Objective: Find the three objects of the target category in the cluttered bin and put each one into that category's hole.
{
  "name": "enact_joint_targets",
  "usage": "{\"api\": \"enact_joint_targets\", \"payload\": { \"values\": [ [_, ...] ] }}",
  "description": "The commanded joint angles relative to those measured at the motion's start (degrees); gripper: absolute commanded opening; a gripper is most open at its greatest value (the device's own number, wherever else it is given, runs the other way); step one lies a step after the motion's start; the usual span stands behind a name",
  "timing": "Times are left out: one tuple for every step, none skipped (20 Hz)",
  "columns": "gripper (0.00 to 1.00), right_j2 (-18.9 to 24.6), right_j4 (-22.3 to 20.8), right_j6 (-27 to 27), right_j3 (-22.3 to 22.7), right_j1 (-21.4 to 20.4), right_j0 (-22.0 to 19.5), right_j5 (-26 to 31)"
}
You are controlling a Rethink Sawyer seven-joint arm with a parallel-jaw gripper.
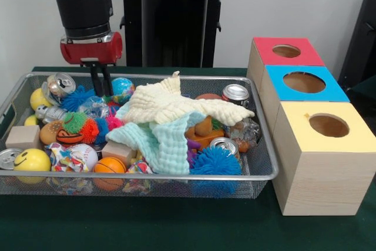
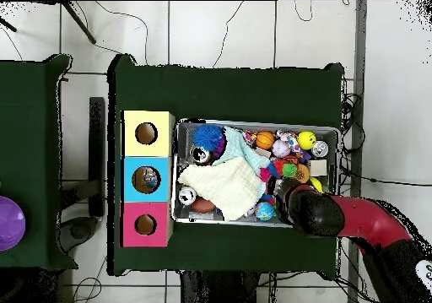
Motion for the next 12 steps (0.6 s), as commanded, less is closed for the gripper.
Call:
{"api": "enact_joint_targets", "payload": {
  "values": [
    [1.00,-1.4,-1.1,2.8,0.7,2.1,-0.4,-4.2],
    [1.00,-1.5,-1.3,3.0,0.8,2.1,-0.3,-4.5],
    [1.00,-1.5,-1.4,3.1,1.2,2.3,-0.6,-5.1],
    [1.00,-1.4,-1.4,2.9,1.4,2.3,-0.8,-5.3],
    [1.00,-1.3,-1.5,2.6,1.6,2.4,-1.1,-5.4],
    [1.00,-1.2,-1.5,2.5,1.8,2.3,-1.3,-5.7],
    [1.00,-1.4,-1.7,2.6,2.2,2.3,-1.3,-6.2],
    [1.00,-1.6,-1.9,2.8,2.5,2.2,-1.3,-6.9],
    [1.00,-1.7,-2.0,2.8,2.7,2.3,-1.3,-7.3],
    [1.00,-1.8,-2.1,2.8,2.8,2.3,-1.3,-7.7],
    [1.00,-1.9,-2.1,2.8,2.9,2.3,-1.2,-7.9],
    [1.00,-2.1,-2.1,2.9,3.0,2.3,-1.1,-8.1]
  ]
}}
